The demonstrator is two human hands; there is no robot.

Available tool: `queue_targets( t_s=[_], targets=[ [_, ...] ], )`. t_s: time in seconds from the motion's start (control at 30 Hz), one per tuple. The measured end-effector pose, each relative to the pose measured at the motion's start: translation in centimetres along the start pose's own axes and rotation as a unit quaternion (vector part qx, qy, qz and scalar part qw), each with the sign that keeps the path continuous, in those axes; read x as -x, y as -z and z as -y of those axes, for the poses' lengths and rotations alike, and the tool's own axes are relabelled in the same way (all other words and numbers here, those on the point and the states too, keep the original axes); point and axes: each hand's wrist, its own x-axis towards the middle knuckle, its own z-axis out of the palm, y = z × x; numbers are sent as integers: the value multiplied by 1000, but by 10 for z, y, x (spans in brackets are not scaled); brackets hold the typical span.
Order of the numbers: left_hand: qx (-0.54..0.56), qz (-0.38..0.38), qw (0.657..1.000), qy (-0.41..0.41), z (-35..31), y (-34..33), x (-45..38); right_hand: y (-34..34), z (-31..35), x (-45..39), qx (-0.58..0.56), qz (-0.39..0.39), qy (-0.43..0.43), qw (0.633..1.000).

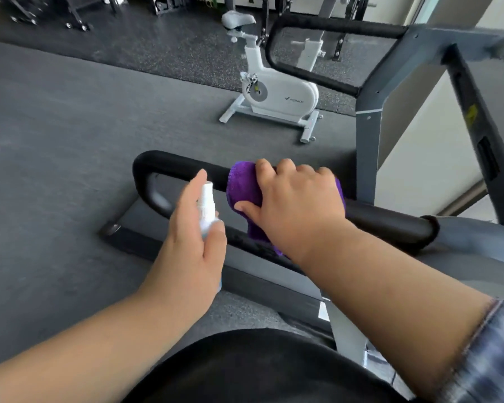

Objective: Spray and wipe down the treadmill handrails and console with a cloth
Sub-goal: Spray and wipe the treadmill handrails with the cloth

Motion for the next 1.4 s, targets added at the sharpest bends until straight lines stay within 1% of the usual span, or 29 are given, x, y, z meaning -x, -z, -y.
queue_targets(
  t_s=[0.13,0.27,0.4,0.57,0.63,0.7,0.83,0.97,1.07,1.2,1.3,1.4],
  targets=[
    [22,-28,999,-10,5,4,-2,-1,-20,10,-18,-6,17,1000],
    [27,-41,999,-21,17,22,-9,-4,-24,12,-12,8,2,1000],
    [36,-67,997,-17,36,49,-9,5,6,-7,34,34,-16,999],
    [32,-67,997,-26,60,90,-18,8,72,-58,21,21,10,1000],
    [41,-60,997,-29,69,104,-24,5,99,-79,20,26,21,999],
    [44,-47,997,-33,77,118,-30,5,113,-91,15,28,20,999],
    [49,-24,997,-45,96,145,-47,2,108,-88,-6,10,3,1000],
    [68,-3,997,-45,118,163,-63,1,98,-79,-38,11,-43,998],
    [76,16,996,-49,133,173,-72,2,102,-74,-52,-4,-78,996],
    [81,32,995,-46,149,187,-79,1,128,-87,5,-9,-99,995],
    [88,48,994,-36,157,194,-83,1,158,-109,34,-3,-83,996],
    [92,65,993,-37,161,198,-90,3,189,-139,51,34,-36,997]
  ],
)
